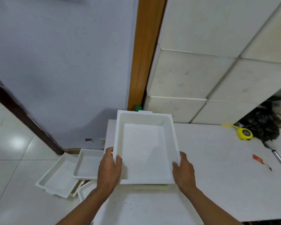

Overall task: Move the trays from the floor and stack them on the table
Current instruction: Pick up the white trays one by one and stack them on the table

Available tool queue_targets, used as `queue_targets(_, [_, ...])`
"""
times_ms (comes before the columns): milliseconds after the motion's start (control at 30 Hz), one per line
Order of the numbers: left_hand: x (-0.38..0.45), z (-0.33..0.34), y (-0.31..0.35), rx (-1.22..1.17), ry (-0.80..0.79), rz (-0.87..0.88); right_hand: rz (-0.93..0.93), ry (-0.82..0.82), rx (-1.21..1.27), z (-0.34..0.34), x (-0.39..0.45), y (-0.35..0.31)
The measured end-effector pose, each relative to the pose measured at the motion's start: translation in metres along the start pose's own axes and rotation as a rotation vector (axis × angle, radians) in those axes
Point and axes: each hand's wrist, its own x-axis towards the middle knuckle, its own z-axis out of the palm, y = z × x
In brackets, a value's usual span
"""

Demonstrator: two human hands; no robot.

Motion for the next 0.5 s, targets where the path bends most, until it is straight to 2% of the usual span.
queue_targets(233, [0.000, 0.004, -0.018, 0.118, -0.032, -0.039, 0.063, -0.088, -0.054, 0.025, 0.003, 0.014])
queue_targets(333, [-0.003, 0.002, -0.020, 0.169, -0.013, -0.009, 0.014, -0.072, -0.034, 0.028, 0.007, 0.014])
queue_targets(400, [-0.003, -0.003, -0.017, 0.202, 0.048, -0.005, -0.048, 0.053, -0.057, 0.026, 0.007, 0.008])
queue_targets(500, [0.003, -0.016, -0.020, 0.182, 0.137, -0.007, -0.180, 0.374, -0.224, 0.022, 0.006, -0.014])
